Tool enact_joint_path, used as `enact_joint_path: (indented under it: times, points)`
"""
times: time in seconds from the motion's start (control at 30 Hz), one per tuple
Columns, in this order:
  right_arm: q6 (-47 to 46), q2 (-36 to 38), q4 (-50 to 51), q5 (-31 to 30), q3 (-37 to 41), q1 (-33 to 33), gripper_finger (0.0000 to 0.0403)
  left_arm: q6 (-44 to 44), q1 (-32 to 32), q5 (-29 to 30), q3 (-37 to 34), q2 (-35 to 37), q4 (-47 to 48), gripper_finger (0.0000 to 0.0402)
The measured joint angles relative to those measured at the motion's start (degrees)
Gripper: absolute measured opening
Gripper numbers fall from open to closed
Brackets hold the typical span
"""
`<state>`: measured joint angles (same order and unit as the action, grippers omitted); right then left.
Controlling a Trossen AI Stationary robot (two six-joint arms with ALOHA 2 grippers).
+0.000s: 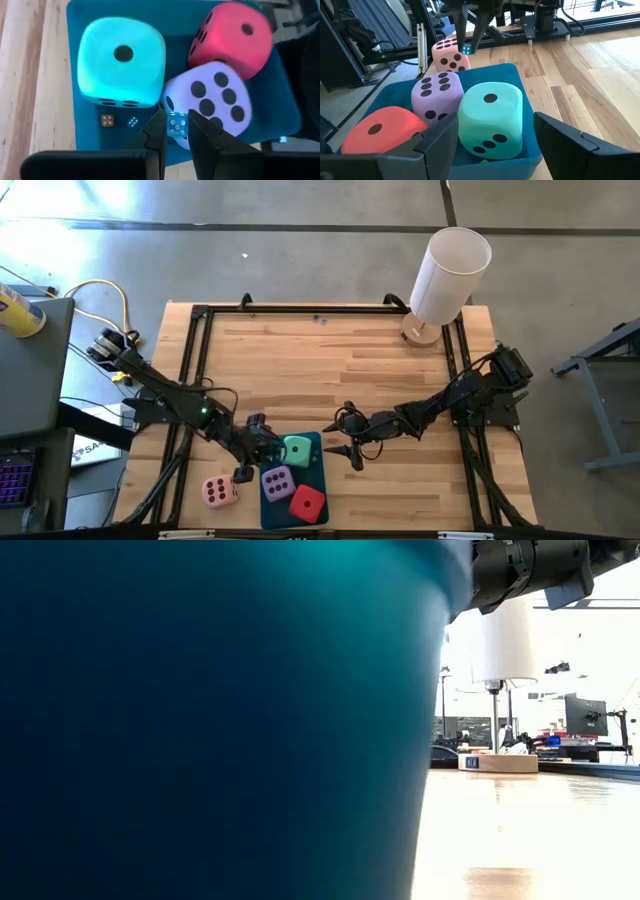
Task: Pick & Place Dice
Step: Put the small light blue die into the blue bin
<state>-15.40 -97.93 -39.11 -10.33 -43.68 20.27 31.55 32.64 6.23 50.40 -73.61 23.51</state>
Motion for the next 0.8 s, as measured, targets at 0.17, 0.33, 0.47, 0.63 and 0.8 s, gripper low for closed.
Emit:
enact_joint_path:
  times: [0.17,0.33,0.47,0.63,0.8]
  points:
    - [0.0,0.0,0.3,0.0,0.0,0.0,0.0249,0.0,0.0,0.0,0.0,-3.5,-0.1,0.0052]
    - [0.0,0.0,0.4,0.0,0.0,0.0,0.0249,0.0,-0.7,0.0,0.0,-5.2,0.0,0.0052]
    - [0.0,0.0,0.4,0.0,0.0,0.0,0.0249,0.0,-1.5,0.0,0.0,-5.7,0.0,0.0052]
    - [0.0,0.0,0.4,0.0,0.0,0.0,0.0249,0.0,-1.8,0.1,0.0,-5.7,0.0,0.0059]
    - [0.0,0.0,0.4,0.0,0.0,0.0,0.0249,0.0,-1.8,0.0,0.0,-5.7,0.0,0.0084]
